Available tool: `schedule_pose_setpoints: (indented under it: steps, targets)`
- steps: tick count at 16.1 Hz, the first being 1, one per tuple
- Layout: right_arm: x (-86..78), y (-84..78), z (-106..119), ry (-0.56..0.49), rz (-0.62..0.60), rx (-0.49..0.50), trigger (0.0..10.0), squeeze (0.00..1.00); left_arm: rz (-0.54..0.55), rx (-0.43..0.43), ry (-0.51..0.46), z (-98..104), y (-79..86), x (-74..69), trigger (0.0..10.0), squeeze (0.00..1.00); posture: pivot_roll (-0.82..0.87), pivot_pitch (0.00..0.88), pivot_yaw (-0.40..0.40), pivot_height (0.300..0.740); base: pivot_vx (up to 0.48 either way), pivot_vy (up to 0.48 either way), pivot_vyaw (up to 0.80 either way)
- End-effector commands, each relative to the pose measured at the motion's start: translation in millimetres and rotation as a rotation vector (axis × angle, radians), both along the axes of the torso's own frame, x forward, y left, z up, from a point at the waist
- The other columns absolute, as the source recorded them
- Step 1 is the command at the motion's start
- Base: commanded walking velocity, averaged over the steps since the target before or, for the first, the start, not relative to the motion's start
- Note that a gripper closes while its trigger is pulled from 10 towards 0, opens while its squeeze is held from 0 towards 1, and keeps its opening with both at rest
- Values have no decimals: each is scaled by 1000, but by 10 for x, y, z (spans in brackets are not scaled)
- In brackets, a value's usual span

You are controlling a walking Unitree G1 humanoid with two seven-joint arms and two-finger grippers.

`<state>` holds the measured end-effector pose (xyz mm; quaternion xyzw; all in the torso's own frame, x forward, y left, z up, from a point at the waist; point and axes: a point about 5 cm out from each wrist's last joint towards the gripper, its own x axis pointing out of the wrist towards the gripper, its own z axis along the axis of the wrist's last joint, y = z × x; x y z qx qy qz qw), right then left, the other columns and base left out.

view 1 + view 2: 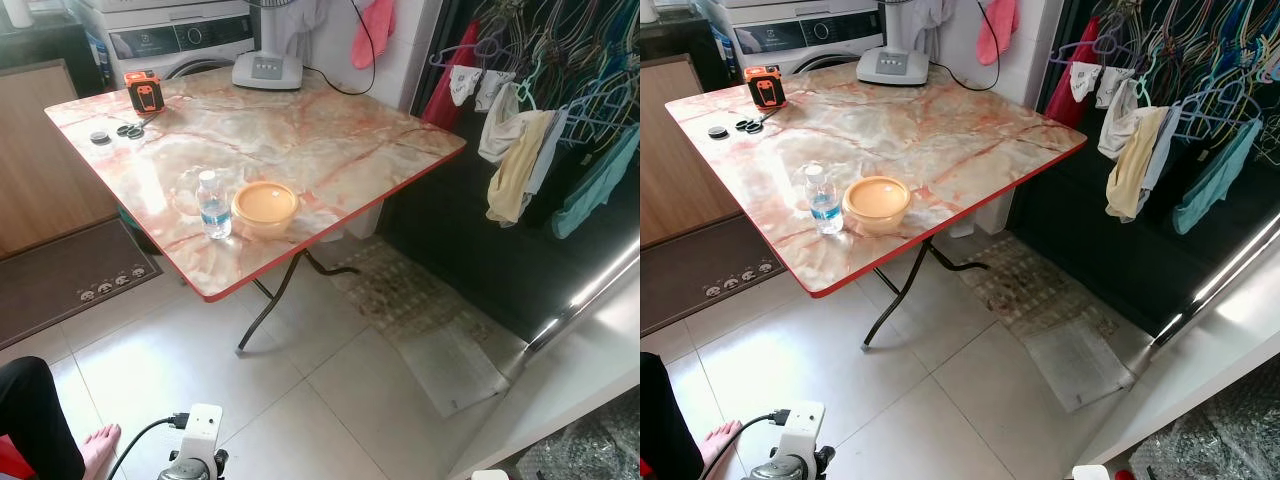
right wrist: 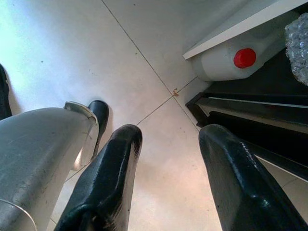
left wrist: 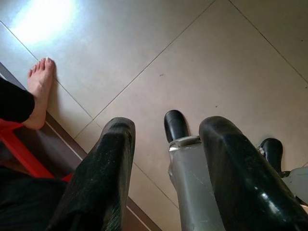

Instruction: Restocking fridge

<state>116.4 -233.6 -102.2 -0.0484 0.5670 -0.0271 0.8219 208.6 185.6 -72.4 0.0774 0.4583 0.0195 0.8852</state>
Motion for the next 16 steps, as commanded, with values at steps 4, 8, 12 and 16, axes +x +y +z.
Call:
schedule_pose_setpoints:
  steps: [4, 8, 12, 16]
  targets:
    - [15, -18, 10, -3, 21, -4, 10000, 0, 22, -15, 17, -12, -14, -13, 10000, 0, 12, 0, -102, 740, 0, 0, 400]
    - [11, -19, 9, 2, 25, -6, 10000, 0, 23, -25, 14, -12, -20, -13, 10000, 0, 13, 0, -101, 740, 0, 0, 800]
    - [11, -16, 7, 4, 27, -6, 10000, 0, 31, -34, 25, -17, -17, -20, 10000, 0, 13, 0, -98, 740, 0, 0, 800]
    - [14, -14, 7, 7, 30, -11, 10000, 0, 5, -27, 47, -18, -11, -19, 10000, 0, 16, 0, -98, 740, 0, 0, 800]
